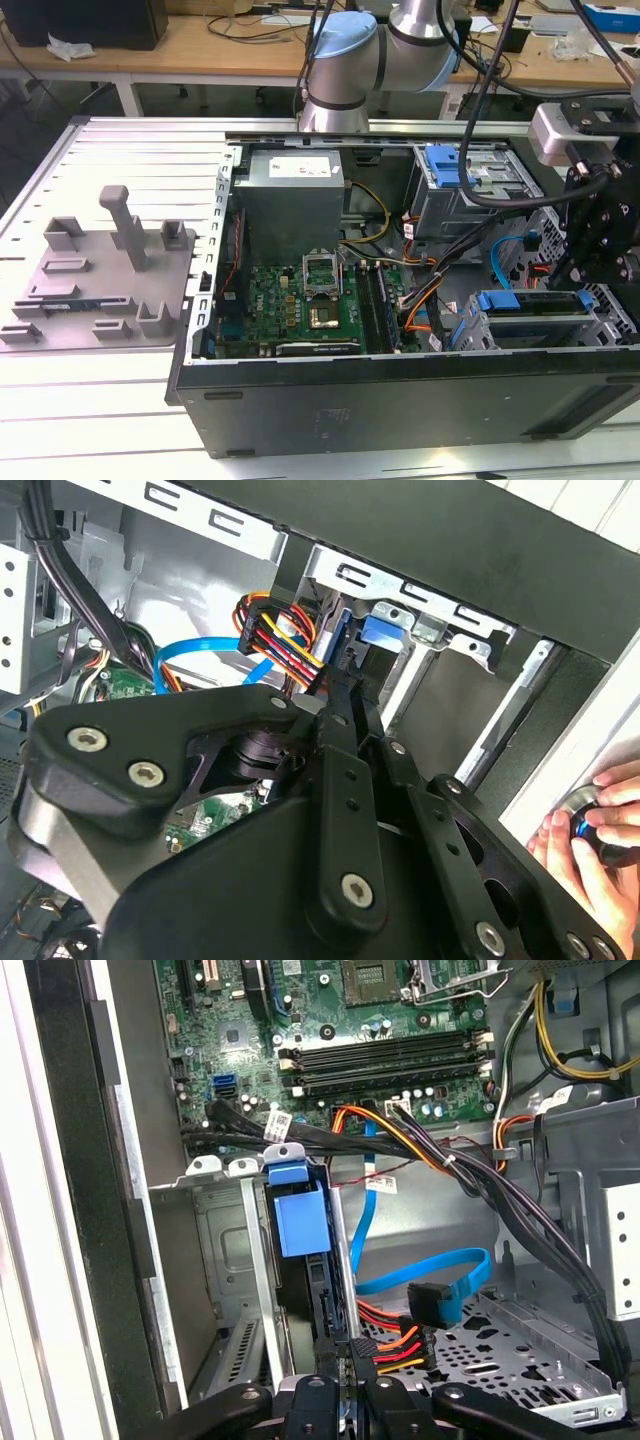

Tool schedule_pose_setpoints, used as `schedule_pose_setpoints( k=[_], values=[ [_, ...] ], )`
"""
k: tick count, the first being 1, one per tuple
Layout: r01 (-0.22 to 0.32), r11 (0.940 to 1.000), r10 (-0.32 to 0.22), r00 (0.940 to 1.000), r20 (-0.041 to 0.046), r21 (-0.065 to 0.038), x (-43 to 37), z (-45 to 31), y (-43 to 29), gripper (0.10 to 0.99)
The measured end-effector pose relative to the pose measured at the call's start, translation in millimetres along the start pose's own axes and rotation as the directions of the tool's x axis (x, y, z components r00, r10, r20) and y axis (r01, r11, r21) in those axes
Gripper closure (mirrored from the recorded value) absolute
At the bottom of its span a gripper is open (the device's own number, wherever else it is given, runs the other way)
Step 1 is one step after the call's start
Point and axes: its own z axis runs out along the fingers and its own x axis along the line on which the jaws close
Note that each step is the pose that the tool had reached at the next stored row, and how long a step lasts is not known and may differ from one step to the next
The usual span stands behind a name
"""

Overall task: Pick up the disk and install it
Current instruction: 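Insert the first disk wire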

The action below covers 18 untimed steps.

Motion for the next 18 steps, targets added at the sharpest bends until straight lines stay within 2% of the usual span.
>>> schedule_pose_setpoints(
  k=[18],
  values=[
    [0.005,1.0,-0.005,1.0,-0.0007,0.001,-0.1,1.3,-0.8,0.918]
  ],
)
